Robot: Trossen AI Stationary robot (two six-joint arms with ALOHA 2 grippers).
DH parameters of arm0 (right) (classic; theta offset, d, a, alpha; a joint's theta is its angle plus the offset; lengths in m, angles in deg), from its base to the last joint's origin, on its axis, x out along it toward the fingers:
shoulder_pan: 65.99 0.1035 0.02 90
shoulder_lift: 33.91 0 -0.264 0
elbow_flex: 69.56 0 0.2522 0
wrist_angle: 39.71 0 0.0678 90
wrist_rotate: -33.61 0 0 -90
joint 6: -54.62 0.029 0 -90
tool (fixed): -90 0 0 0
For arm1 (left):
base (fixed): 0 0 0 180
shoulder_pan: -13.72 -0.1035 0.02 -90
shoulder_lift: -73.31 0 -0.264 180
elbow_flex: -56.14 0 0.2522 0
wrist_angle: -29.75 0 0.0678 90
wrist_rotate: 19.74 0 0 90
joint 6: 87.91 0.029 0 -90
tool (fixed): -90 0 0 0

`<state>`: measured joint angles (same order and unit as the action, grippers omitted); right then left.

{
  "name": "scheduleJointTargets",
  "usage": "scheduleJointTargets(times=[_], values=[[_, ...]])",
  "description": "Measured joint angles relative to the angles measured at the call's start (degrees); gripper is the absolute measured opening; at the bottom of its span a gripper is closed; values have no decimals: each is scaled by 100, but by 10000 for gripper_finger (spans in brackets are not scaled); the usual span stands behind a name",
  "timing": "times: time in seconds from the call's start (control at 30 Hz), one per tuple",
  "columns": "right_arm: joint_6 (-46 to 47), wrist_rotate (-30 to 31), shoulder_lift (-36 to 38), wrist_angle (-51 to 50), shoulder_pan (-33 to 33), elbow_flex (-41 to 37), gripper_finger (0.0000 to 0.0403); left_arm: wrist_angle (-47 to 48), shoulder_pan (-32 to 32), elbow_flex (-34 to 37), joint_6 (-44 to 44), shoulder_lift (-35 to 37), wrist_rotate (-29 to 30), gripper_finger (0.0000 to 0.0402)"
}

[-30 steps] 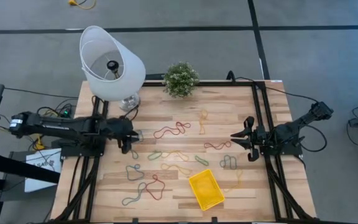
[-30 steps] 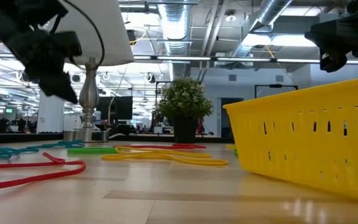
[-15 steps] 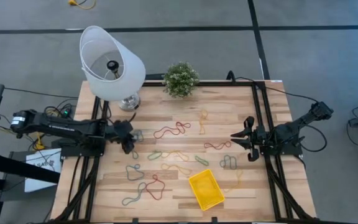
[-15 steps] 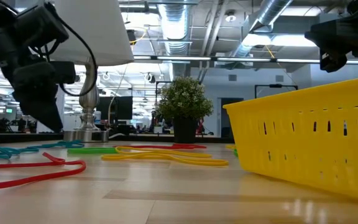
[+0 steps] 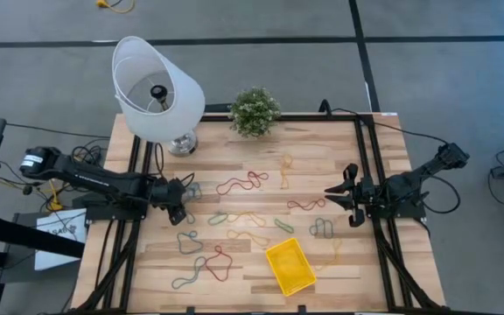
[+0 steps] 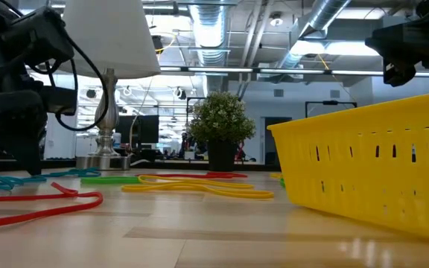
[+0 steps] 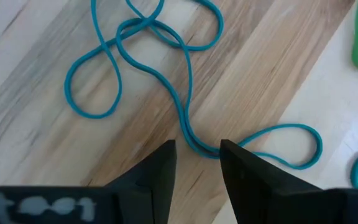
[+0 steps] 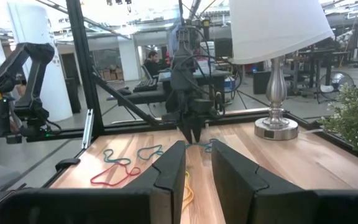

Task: Pick and place items into bin
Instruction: Put the blue rubber band into the bin

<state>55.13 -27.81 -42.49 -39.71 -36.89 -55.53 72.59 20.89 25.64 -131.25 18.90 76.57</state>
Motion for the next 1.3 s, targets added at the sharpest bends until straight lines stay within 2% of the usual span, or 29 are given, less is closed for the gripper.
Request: scheduleJointTargets(times=[0.47,0.57,0.67,0.87,1.03,1.1,1.3], values=[[-79,1,0,0,0,-2,72,-138,-8,4,-151,-210,384,123],[248,-2,0,4,4,-2,72,-147,-8,-2,-160,-338,470,119],[469,-1,2,46,-5,-1,72,-222,-8,-28,-242,-627,590,94],[272,12,2,164,-138,0,72,-418,2,-59,-310,-933,727,13],[636,4,2,157,-272,0,72,-282,136,-195,-40,-676,578,2],[638,3,2,156,-354,-1,72,-176,207,-332,91,-501,334,1],[655,4,0,178,-661,0,72,34,281,-981,674,34,468,0]])
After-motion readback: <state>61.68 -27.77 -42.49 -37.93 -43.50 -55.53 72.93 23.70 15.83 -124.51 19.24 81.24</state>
